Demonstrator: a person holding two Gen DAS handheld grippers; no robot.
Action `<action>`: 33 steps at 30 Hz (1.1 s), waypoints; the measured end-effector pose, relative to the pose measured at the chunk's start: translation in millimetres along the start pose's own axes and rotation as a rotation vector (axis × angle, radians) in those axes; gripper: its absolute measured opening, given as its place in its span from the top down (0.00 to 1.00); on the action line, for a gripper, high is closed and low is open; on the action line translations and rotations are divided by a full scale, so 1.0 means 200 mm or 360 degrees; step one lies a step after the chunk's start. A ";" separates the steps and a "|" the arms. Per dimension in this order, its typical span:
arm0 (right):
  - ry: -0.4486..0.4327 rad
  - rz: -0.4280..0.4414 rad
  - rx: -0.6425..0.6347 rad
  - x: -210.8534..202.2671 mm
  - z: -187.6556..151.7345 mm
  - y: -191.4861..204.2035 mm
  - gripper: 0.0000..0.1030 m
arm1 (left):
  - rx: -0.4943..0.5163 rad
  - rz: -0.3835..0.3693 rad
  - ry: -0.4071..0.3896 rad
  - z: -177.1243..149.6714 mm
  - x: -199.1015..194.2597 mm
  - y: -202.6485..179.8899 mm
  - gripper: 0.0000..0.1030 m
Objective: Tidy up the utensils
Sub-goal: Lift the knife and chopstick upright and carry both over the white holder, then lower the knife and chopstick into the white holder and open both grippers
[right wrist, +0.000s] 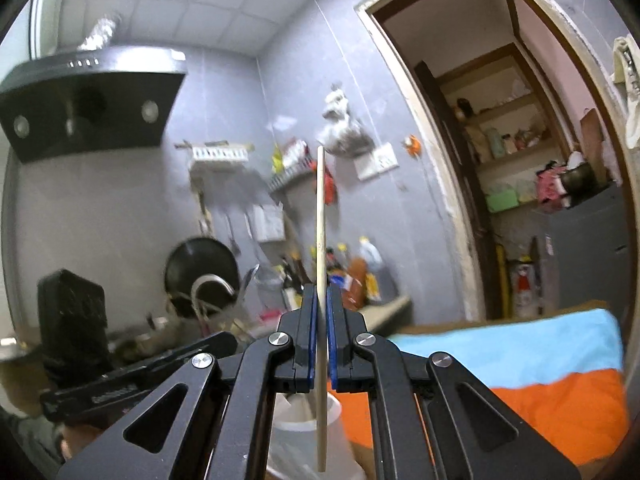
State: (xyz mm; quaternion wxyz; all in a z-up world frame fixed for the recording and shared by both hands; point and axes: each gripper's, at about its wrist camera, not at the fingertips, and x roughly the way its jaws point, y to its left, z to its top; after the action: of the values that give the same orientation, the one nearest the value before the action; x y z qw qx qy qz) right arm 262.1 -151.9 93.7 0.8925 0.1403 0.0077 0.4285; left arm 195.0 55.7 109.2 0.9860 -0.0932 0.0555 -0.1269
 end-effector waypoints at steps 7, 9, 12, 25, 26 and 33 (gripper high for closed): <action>-0.0067 0.0072 0.0093 0.21 -0.06 0.03 0.97 | -0.0200 0.0101 -0.0139 0.04 -0.01 0.36 0.87; -0.0088 0.0061 0.0099 0.25 -0.09 0.02 0.97 | -0.0255 0.0102 -0.0205 0.03 -0.01 0.45 0.87; -0.0110 0.0029 0.0093 0.28 -0.14 0.02 0.97 | -0.0345 0.0088 -0.0293 0.00 -0.02 0.55 0.87; -0.0141 -0.0061 -0.0016 0.33 -0.29 0.00 0.97 | -0.0366 0.0225 -0.0525 -0.07 -0.04 0.61 0.87; -0.0139 -0.0065 -0.0026 0.33 -0.29 0.00 0.97 | -0.0353 0.0241 -0.0540 -0.08 -0.04 0.60 0.87; -0.0154 -0.0081 -0.0126 0.32 -0.33 0.04 0.97 | -0.0246 0.0286 -0.0570 -0.13 -0.02 0.54 0.87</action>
State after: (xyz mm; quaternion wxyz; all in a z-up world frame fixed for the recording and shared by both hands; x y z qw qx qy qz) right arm 287.5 -81.3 39.8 0.9073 0.1253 -0.0489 0.3985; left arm 214.0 154.5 63.4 0.9774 -0.1841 -0.1029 -0.0154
